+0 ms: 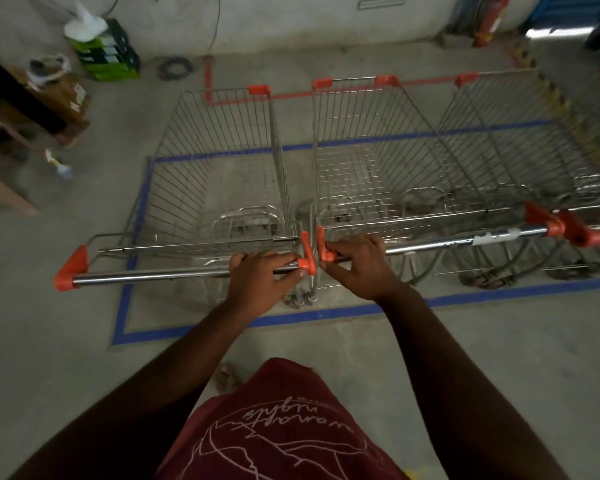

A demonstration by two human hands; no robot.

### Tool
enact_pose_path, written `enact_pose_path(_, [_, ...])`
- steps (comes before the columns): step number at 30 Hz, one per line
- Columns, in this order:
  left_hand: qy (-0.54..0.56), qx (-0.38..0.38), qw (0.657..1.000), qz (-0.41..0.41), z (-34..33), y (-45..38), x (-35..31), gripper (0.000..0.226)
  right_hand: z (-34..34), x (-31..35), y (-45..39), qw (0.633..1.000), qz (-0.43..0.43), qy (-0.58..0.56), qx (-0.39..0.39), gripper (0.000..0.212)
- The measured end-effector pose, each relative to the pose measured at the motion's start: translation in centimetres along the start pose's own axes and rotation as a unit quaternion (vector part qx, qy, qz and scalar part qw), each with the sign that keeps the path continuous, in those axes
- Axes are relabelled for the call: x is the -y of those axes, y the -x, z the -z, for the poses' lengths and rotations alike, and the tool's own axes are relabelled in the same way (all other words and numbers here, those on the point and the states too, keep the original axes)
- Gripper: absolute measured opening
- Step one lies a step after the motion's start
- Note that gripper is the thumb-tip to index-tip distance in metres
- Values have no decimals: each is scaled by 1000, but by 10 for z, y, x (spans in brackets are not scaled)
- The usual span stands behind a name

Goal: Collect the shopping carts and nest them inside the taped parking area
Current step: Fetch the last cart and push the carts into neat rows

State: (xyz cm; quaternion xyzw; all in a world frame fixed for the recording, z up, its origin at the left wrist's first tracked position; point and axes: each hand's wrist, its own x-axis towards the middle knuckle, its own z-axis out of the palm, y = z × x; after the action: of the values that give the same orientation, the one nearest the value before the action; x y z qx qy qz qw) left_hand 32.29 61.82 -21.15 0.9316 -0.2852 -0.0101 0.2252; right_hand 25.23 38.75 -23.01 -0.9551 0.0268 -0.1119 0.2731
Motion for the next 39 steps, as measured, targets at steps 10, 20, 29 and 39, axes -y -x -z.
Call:
enact_pose_path(10, [50, 41, 997, -44, 1, -14, 0, 36, 4, -8, -7, 1000, 13, -10, 9, 41])
enact_pose_path(20, [28, -29, 995, -87, -6, -12, 0, 42, 24, -21, -8, 995, 73, -30, 60, 54])
enact_pose_path(29, [-22, -34, 995, -88, -10, -9, 0, 38, 12, -21, 1, 995, 82, 34, 35, 50])
enact_pose_path(39, [-56, -76, 995, 19, -22, 7, -22, 62, 24, -24, -15, 990, 106, 53, 73, 62])
